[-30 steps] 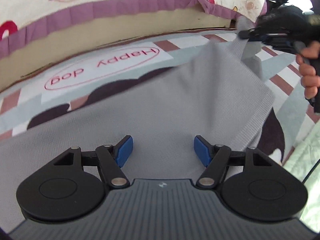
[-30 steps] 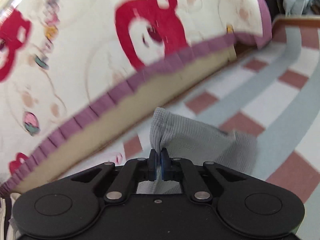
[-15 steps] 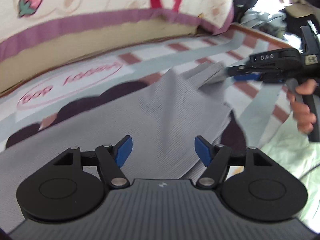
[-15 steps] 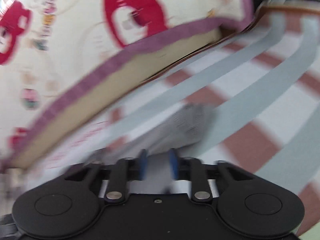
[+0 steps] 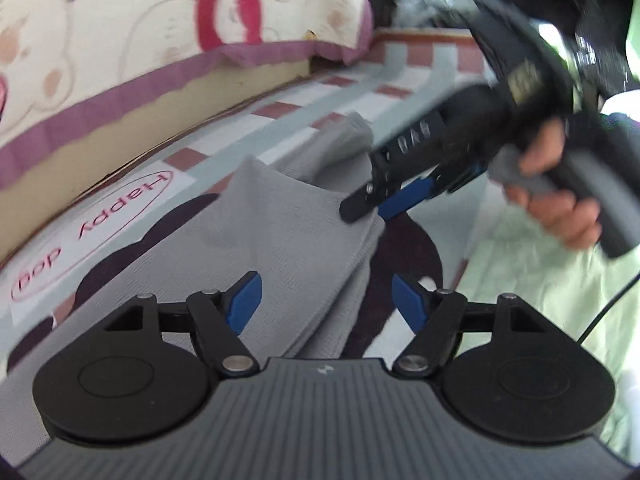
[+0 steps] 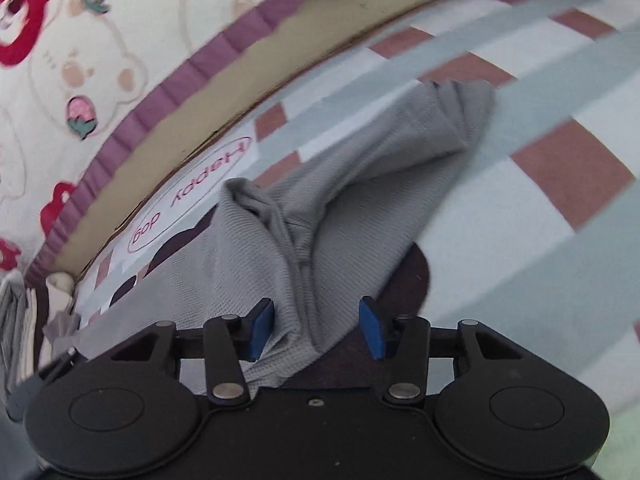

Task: Fold clothes

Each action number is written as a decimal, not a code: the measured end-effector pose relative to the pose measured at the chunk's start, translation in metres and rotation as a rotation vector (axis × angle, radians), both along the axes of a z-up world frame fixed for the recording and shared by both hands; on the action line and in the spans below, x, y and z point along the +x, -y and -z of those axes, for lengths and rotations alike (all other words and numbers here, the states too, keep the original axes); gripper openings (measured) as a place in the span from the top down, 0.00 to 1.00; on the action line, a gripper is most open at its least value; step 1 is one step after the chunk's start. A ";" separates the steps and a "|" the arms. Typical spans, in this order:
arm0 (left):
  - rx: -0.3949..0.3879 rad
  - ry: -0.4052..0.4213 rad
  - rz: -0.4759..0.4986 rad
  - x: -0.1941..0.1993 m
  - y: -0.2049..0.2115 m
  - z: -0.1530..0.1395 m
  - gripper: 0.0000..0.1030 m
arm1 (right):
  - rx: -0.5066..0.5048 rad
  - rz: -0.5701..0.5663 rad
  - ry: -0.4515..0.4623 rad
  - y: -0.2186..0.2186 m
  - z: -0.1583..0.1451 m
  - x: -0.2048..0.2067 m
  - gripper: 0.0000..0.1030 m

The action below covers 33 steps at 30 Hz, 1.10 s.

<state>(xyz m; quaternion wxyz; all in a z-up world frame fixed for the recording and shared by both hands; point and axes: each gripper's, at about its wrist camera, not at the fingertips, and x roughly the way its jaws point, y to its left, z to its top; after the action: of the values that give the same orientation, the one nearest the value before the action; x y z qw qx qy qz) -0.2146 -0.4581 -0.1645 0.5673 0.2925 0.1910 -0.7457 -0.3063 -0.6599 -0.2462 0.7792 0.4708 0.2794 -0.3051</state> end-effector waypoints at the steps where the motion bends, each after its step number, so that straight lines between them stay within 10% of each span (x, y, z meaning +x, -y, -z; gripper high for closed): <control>1: 0.014 0.017 0.004 -0.004 0.004 0.004 0.31 | 0.051 0.025 0.029 0.002 0.004 -0.006 0.48; 7: 0.080 0.042 -0.029 -0.012 0.020 0.024 0.31 | 0.241 0.096 0.209 -0.003 0.028 -0.014 0.42; 11: 0.081 0.017 -0.051 -0.008 0.016 0.029 0.31 | 0.089 0.103 0.262 -0.009 0.030 0.012 0.42; 13: 0.078 0.013 -0.063 -0.004 0.013 0.029 0.31 | 0.001 0.077 0.230 -0.012 0.026 0.027 0.78; 20: -0.060 -0.040 -0.146 0.011 -0.007 0.008 0.31 | -0.294 -0.154 0.185 -0.030 -0.031 0.058 0.80; 27: -0.099 -0.061 -0.214 0.006 0.021 0.000 0.29 | -0.230 -0.252 0.178 -0.027 -0.056 0.084 0.80; 29: -0.098 -0.082 -0.270 0.013 0.031 0.003 0.41 | -0.158 -0.278 0.189 -0.022 -0.056 0.086 0.80; 30: -0.087 -0.106 -0.307 0.020 0.033 0.004 0.75 | -0.123 -0.295 0.196 -0.018 -0.057 0.086 0.75; 33: -0.057 -0.271 -0.418 0.056 0.031 0.009 0.84 | -0.047 -0.344 0.279 -0.004 -0.064 0.070 0.69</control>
<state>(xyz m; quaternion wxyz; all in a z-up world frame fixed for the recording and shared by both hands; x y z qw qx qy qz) -0.1587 -0.4896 -0.1732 0.6863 0.1279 0.3005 -0.6498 -0.2360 -0.6556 -0.1818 0.8618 0.4355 0.2377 -0.1060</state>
